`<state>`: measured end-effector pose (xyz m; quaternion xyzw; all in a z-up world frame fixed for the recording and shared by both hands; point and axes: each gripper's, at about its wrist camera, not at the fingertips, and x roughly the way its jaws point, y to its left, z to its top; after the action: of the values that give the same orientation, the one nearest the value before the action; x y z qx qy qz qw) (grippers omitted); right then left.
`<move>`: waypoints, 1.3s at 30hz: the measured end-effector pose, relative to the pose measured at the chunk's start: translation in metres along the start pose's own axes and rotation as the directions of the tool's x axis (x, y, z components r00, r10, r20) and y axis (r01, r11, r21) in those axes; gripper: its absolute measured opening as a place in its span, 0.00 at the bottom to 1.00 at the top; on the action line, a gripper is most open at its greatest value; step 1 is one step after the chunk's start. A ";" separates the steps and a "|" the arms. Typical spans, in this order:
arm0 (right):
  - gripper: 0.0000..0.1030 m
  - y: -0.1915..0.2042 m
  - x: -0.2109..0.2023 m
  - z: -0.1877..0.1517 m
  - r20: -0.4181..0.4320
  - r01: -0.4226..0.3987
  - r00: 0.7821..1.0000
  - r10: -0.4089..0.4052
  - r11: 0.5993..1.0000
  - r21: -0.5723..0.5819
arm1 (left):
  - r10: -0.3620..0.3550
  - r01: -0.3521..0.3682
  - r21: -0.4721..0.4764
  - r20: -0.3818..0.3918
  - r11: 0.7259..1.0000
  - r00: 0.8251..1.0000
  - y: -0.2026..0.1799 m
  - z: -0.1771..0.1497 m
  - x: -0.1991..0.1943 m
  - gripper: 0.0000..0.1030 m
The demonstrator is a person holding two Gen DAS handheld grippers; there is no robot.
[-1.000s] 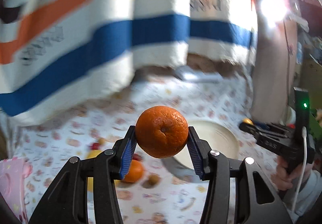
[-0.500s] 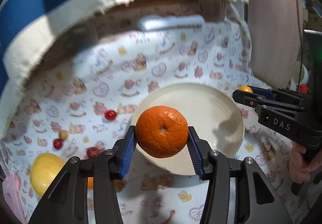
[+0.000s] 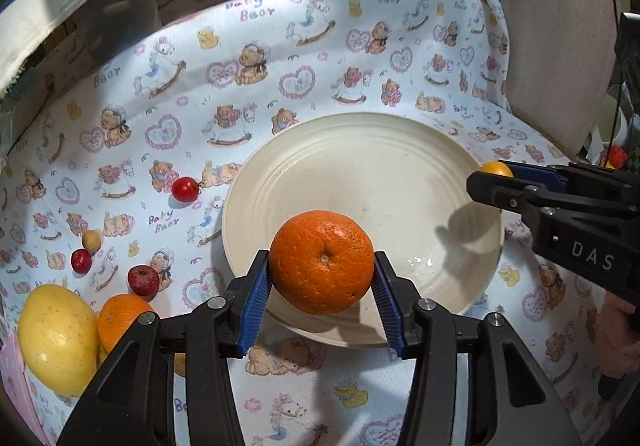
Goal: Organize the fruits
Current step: 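Lower both fruits onto the plate and open both tools, then reach to another small orange on the cloth and grasp it with the left tool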
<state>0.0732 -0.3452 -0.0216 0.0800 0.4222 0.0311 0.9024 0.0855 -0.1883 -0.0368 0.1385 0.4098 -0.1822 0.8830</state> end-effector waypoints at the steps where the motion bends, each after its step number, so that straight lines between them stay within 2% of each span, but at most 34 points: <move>1: 0.30 0.000 0.000 0.000 -0.001 0.000 1.000 0.000 1.000 -0.001 | -0.002 0.002 -0.002 -0.004 1.000 1.000 0.001 0.000 0.002 0.47; 12: 0.30 0.001 0.001 0.000 -0.005 0.004 1.000 -0.004 1.000 -0.009 | 0.025 -0.025 -0.012 -0.014 1.000 1.000 -0.001 -0.002 0.005 0.50; 14: 0.30 0.002 0.000 0.001 -0.006 -0.003 1.000 0.002 1.000 -0.014 | 0.045 -0.045 0.001 0.000 0.999 0.999 -0.003 0.000 0.002 0.59; 15: 0.30 0.002 0.000 0.001 -0.005 -0.006 1.000 0.006 1.000 -0.014 | 0.055 -0.055 0.009 0.011 0.998 0.998 -0.004 0.001 0.000 0.69; 16: 0.30 0.002 0.000 0.001 -0.004 -0.007 1.000 0.007 1.000 -0.014 | 0.060 -0.061 0.012 0.023 0.998 0.998 -0.004 0.001 -0.003 0.73; 20: 0.30 0.003 -0.004 0.002 0.010 0.004 1.000 -0.003 1.000 -0.015 | 0.062 -0.062 0.006 0.039 0.998 0.997 -0.002 0.001 -0.013 0.73; 22: 0.33 0.004 -0.008 0.002 0.020 -0.008 1.000 0.008 1.000 -0.012 | 0.083 -0.084 0.001 0.057 0.996 0.995 0.000 -0.001 -0.021 0.73; 24: 0.45 0.006 -0.015 0.002 0.055 -0.020 0.998 0.021 1.000 -0.016 | 0.095 -0.095 0.000 0.080 0.995 0.992 0.003 -0.004 -0.030 0.73; 26: 0.49 0.010 -0.023 0.002 0.098 -0.013 0.995 0.017 0.999 -0.034 | 0.105 -0.105 -0.008 0.116 0.994 0.988 0.007 -0.008 -0.044 0.73; 29: 0.54 0.016 -0.036 0.002 0.165 -0.023 0.986 0.032 0.998 -0.057 | 0.126 -0.121 -0.036 0.184 0.992 0.975 0.019 -0.014 -0.067 0.74; 31: 0.59 0.018 -0.042 0.001 0.196 -0.034 0.980 0.044 0.998 -0.058 | 0.186 -0.172 -0.077 0.251 0.982 0.950 0.028 -0.022 -0.087 0.74; 35: 0.61 0.024 -0.058 -0.001 0.267 -0.032 0.962 0.048 0.997 -0.067 | 0.226 -0.189 -0.134 0.365 0.973 0.903 0.044 -0.036 -0.121 0.80; 39: 0.65 0.028 -0.069 -0.004 0.324 -0.029 0.944 0.053 0.996 -0.080 | 0.226 -0.165 -0.176 0.424 0.970 0.877 0.065 -0.045 -0.141 0.90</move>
<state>0.0264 -0.3255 0.0333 0.0594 0.2640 0.0518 0.9613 -0.0009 -0.0829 0.0500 0.0744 0.1944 -0.0904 0.9739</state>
